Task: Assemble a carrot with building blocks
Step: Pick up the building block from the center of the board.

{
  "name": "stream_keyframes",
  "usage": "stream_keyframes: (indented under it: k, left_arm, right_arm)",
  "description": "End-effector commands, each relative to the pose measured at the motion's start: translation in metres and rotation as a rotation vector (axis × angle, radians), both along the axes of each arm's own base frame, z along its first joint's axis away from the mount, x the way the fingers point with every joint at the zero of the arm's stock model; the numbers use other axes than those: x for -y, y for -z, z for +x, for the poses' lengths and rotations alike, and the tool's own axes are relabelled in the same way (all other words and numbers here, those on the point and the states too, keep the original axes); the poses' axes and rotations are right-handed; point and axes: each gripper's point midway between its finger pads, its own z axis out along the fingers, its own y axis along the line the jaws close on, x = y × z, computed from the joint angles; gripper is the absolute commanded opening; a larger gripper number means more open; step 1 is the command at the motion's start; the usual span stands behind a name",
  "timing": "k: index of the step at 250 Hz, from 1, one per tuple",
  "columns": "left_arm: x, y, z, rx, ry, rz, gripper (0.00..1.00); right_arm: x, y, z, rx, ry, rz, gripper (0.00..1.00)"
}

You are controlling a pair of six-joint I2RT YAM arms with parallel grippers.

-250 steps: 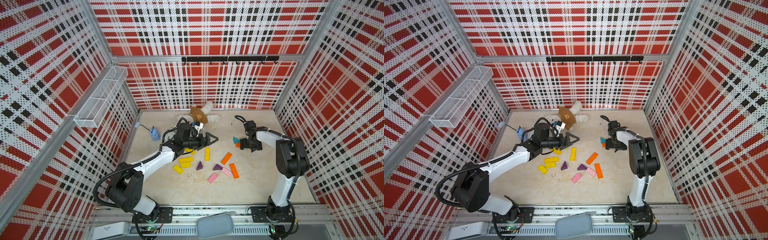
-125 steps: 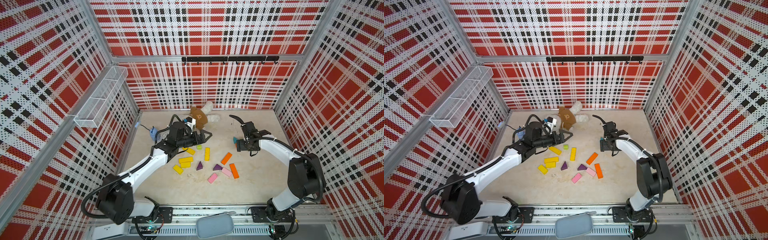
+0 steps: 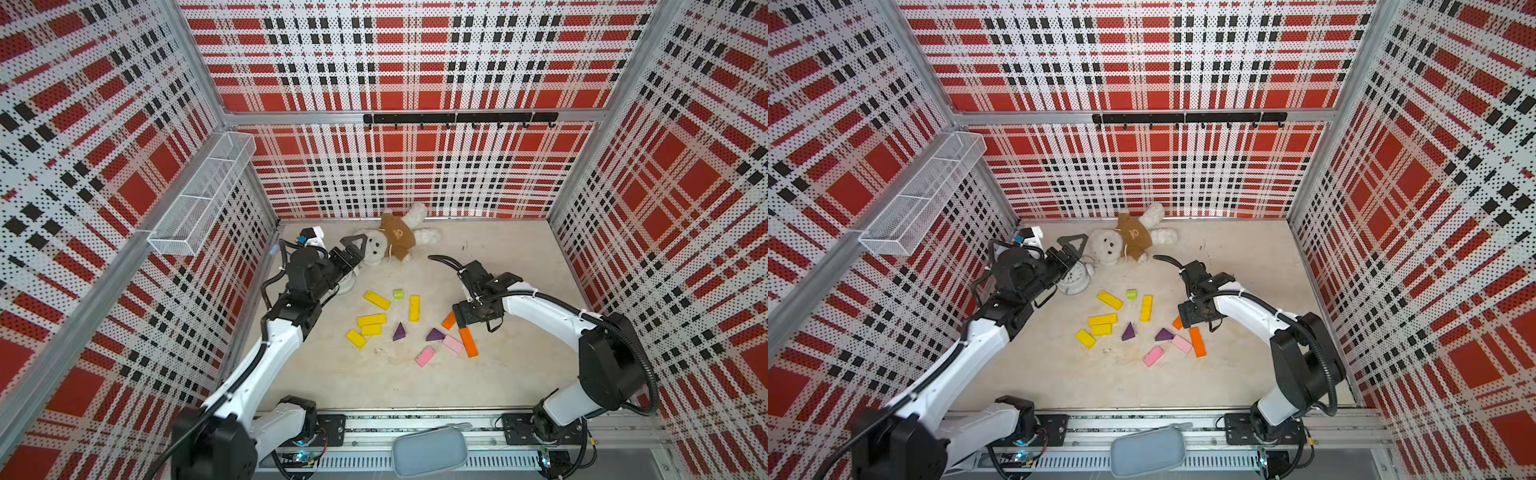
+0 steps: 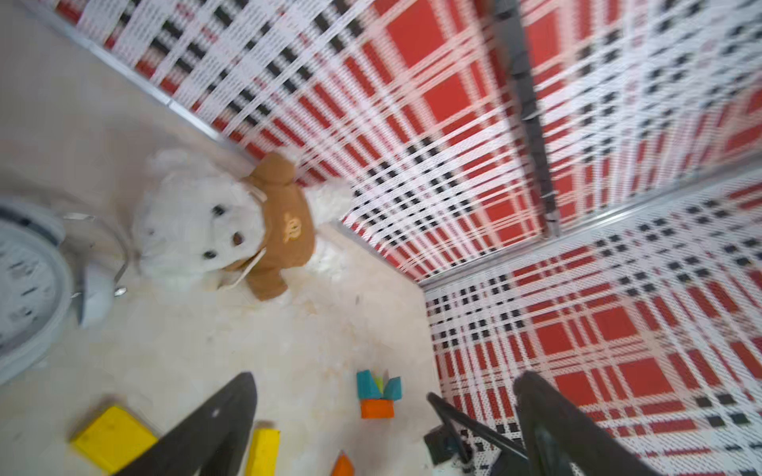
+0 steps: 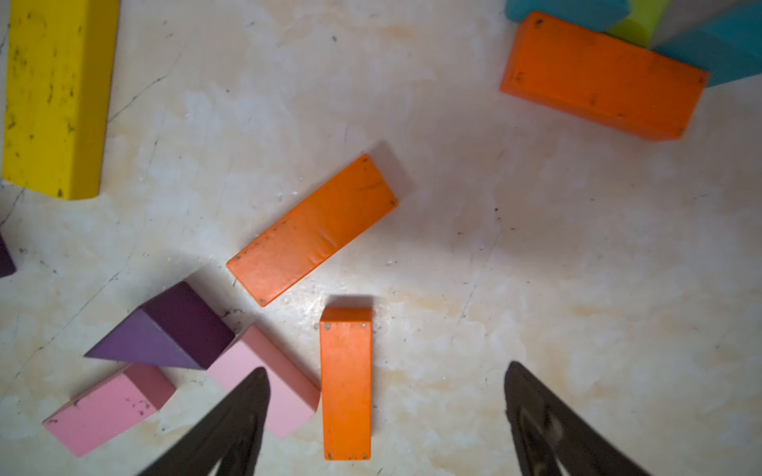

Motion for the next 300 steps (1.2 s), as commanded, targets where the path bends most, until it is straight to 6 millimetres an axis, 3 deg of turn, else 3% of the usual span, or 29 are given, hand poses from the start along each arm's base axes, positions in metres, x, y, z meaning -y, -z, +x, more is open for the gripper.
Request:
stream_keyframes:
  k: [1,14,23,45,86,140,144,163,213,269,300]
  left_arm:
    - [0.029,-0.008,-0.006,0.011,0.174,-0.041,0.9]
    - [0.026,0.007,-0.003,-0.032,0.129,-0.032,0.77]
    - [0.028,0.01,-0.004,-0.027,0.136,-0.049,0.76]
    - [0.038,0.021,-0.008,-0.056,0.179,-0.049,0.87]
    - [0.061,0.037,-0.017,-0.155,0.291,-0.004,1.0]
    - [0.079,0.075,-0.024,-0.288,0.365,-0.038,0.99]
    - [0.09,0.079,-0.03,-0.304,0.398,-0.034,0.99]
    - [0.1,0.091,-0.035,-0.361,0.432,-0.054,1.0]
    - [0.11,0.091,-0.042,-0.37,0.465,-0.061,1.0]
    - [0.115,0.085,-0.045,-0.348,0.486,-0.085,1.0]
    - [0.118,0.079,-0.044,-0.324,0.497,-0.127,1.0]
  right_arm:
    - [-0.013,0.003,-0.001,-0.005,-0.058,0.047,0.92]
    - [-0.015,0.005,-0.002,-0.011,-0.065,0.054,0.92]
    - [-0.015,0.007,-0.002,-0.016,-0.07,0.05,0.92]
    - [-0.017,0.014,-0.003,-0.033,-0.09,0.036,0.92]
    - [-0.021,0.026,-0.002,-0.053,-0.119,0.001,0.91]
    - [-0.03,0.037,0.005,-0.068,-0.161,-0.003,0.91]
    - [-0.031,0.037,0.006,-0.067,-0.164,0.001,0.91]
    - [-0.035,0.037,0.006,-0.07,-0.184,0.003,0.94]
    - [-0.033,0.044,0.014,-0.073,-0.189,-0.053,0.99]
    - [-0.036,0.043,0.037,-0.03,-0.195,-0.102,1.0]
    - [-0.026,0.047,0.048,-0.024,-0.2,-0.184,1.0]
